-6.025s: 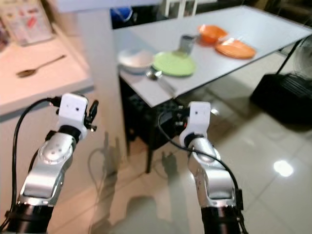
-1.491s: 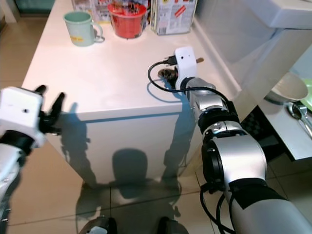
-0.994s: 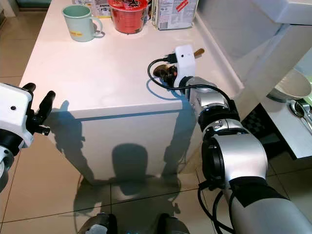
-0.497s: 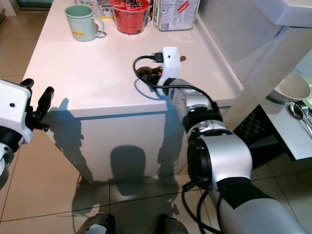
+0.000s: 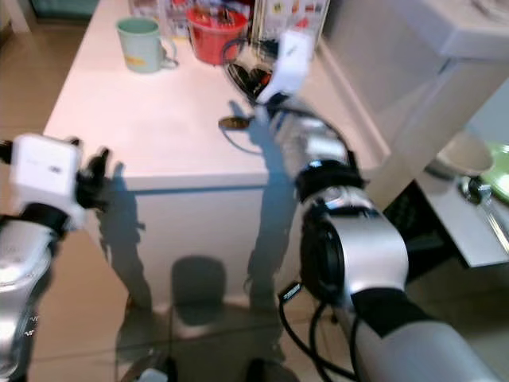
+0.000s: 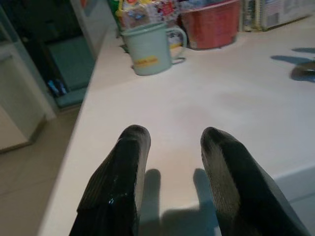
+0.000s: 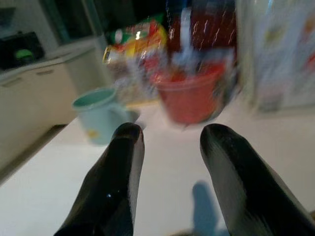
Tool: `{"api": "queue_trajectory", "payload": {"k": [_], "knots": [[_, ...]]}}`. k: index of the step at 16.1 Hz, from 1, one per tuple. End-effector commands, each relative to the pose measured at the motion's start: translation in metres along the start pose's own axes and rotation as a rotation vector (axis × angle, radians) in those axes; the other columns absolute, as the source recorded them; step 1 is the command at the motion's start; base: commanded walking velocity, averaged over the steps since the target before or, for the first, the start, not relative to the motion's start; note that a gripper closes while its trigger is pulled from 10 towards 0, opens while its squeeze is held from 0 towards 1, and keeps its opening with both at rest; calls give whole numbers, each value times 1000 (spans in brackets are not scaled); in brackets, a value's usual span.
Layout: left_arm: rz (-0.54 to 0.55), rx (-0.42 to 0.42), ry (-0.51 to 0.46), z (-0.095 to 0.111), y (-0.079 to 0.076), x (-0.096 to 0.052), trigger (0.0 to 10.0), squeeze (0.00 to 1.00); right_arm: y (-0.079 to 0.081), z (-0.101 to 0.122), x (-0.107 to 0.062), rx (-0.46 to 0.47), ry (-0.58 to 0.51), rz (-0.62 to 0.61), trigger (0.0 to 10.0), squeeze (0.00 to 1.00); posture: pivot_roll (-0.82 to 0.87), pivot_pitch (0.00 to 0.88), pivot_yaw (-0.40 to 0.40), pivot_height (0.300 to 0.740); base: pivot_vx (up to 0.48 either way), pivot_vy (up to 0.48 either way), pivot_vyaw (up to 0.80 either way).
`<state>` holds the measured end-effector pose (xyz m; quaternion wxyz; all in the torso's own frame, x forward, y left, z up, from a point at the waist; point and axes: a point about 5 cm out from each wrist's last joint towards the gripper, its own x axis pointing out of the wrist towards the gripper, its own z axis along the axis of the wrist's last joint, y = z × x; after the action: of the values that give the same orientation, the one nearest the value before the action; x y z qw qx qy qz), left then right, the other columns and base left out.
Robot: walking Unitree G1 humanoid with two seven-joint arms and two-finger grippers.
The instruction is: Setting the table
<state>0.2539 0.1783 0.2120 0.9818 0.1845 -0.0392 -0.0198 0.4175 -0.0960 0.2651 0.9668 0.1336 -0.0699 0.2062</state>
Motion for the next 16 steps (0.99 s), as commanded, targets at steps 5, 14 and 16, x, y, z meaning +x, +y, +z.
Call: {"api": "queue_trajectory", "payload": {"k": [5,14,16], "knots": [[-6,-87,-37,-6,-27,23,10000,0,-19,-35,-111,-244,0,-134,10000,0,43,0,-39,740,0,0,0],[-82,-94,-124,6,-42,50,10000,0,-26,-26,-151,-297,29,-321,10000,0,-15,0,36,740,290,0,800],[-85,-98,-131,6,-43,50,10000,0,-26,-26,-152,-300,37,-335,10000,0,-15,0,33,740,309,0,800]]}}
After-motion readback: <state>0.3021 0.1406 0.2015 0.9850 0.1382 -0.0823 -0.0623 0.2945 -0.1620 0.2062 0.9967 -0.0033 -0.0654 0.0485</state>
